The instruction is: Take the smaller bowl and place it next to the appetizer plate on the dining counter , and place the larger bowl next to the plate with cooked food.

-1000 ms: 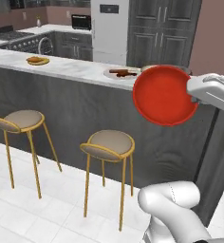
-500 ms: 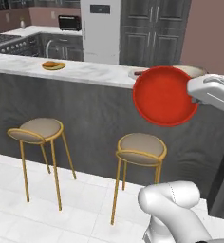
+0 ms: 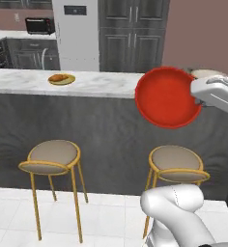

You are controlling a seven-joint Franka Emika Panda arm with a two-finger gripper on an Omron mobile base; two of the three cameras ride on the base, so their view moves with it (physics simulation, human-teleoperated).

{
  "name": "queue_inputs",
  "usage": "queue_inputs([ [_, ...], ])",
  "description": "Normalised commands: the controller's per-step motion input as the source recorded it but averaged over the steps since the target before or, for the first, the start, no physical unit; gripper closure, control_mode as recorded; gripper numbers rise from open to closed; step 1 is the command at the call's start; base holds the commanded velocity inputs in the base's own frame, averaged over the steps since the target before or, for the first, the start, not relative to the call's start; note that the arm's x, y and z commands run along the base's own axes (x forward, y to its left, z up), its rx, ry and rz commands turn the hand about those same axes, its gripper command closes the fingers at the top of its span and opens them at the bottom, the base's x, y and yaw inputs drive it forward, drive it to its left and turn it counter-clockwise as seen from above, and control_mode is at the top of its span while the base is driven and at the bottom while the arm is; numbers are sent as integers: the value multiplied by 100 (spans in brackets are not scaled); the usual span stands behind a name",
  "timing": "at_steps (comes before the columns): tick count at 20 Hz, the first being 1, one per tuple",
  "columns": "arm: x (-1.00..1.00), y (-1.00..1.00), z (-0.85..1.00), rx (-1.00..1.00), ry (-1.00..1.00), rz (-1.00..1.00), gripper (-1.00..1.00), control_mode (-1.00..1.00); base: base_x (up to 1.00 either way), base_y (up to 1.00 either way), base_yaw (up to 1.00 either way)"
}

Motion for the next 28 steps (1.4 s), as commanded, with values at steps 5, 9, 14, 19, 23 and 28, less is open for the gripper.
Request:
queue_inputs([
  [5,0,0,0,0,0,0,100,100,79,100,-39],
  [9,0,0,0,0,0,0,100,100,87,100,-38],
  [14,0,0,0,0,0,0,100,100,84,93,-34],
  [19,0,0,0,0,0,0,100,100,84,52,-14],
  [23,0,0,0,0,0,0,100,100,70,28,-4],
  [28,0,0,0,0,0,0,100,100,62,24,0],
])
